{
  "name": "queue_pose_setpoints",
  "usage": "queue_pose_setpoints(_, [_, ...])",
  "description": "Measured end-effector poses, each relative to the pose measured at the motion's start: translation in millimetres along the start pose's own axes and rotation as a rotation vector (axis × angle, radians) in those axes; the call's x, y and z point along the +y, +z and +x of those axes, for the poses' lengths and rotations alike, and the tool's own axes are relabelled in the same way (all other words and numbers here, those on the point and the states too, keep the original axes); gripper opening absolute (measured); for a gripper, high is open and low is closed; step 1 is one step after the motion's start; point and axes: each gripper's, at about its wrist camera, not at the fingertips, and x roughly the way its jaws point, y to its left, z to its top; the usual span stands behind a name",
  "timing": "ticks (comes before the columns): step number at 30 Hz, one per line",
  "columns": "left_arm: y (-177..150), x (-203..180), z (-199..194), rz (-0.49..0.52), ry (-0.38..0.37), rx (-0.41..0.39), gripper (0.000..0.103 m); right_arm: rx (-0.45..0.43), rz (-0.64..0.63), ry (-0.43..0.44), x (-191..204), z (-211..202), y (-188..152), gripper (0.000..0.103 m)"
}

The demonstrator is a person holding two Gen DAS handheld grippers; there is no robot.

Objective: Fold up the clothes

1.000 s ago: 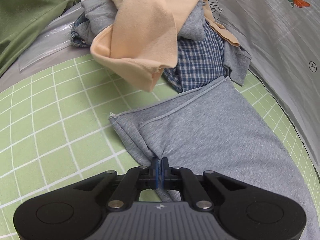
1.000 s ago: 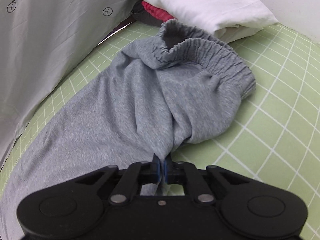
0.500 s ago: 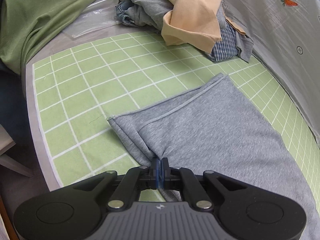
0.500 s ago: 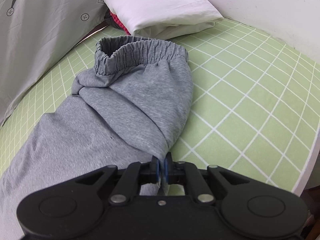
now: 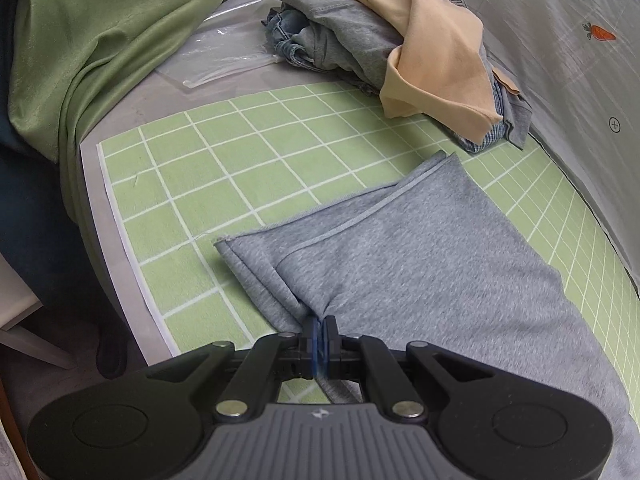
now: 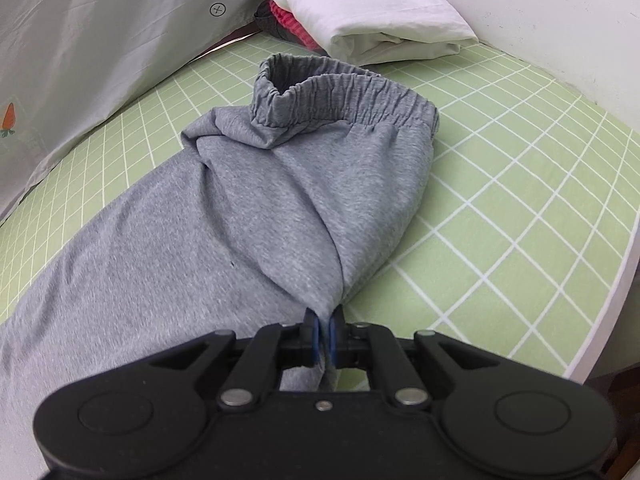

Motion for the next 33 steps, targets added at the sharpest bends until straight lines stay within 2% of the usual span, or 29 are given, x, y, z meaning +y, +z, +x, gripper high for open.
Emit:
queue_pose_setpoints(5, [26.5, 19.0, 11.6, 0.011, -0.015, -0.011, 0.004, -0.017, 0.002, -0.013, 14.2, -5.0, -5.0, 0.006])
queue_pose_setpoints(7, [37.7, 24.4, 15.8, 0.023, 0.005, -0.02, 0.003, -0.022, 0.024, -0.021, 15.8, -8.8, -7.5, 0.008])
queue_pose_setpoints(10, [53.6, 38.6, 20.2, 0.02, 0.014, -0.011, 0.003, -0.036, 0.061, -0.03, 20.3, -20.5, -19.2, 0.022])
queue_pose_setpoints(12, [61.5, 49.0, 18.6, 0.013, 0.003, -0.008, 0.003, -0.05, 0.081, -0.02, 27.0, -33.1, -29.9, 0.037])
queue_pose_setpoints(16, [68.9, 57.0, 10.3, 0.042, -0.041, -0.013, 0.003, -0.071, 0.091, 0.007, 48.7, -56.9, -54.8, 0.046])
queue_pose_setpoints(19, [71.5, 55.3, 6.4, 0.076, -0.077, -0.011, 0.006, -0.049, 0.086, 0.052, 70.4, -66.3, -71.7, 0.054])
queue_pose_setpoints(21, [71.2, 50.8, 7.7, 0.095, -0.11, 0.006, 0.013, -0.025, 0.089, 0.098, 83.6, -67.5, -78.0, 0.059])
queue_pose_setpoints(24, [70.2, 45.2, 11.7, 0.111, -0.146, 0.043, 0.017, 0.0, 0.062, 0.14, 101.8, -64.4, -80.4, 0.065])
queue_pose_setpoints(27, [66.9, 41.5, 18.7, 0.117, -0.141, 0.09, 0.02, 0.018, 0.05, 0.157, 111.9, -60.5, -81.7, 0.068])
queue_pose_setpoints(31, [62.8, 39.0, 23.6, 0.145, -0.137, 0.106, 0.022, 0.047, 0.052, 0.148, 116.2, -53.5, -83.2, 0.067])
queue_pose_setpoints(32, [62.3, 38.2, 23.7, 0.15, -0.135, 0.106, 0.022, 0.057, 0.053, 0.144, 116.7, -51.6, -83.5, 0.065])
queue_pose_setpoints(33, [62.0, 37.5, 23.8, 0.156, -0.133, 0.105, 0.022, 0.07, 0.055, 0.141, 116.7, -49.8, -83.8, 0.057])
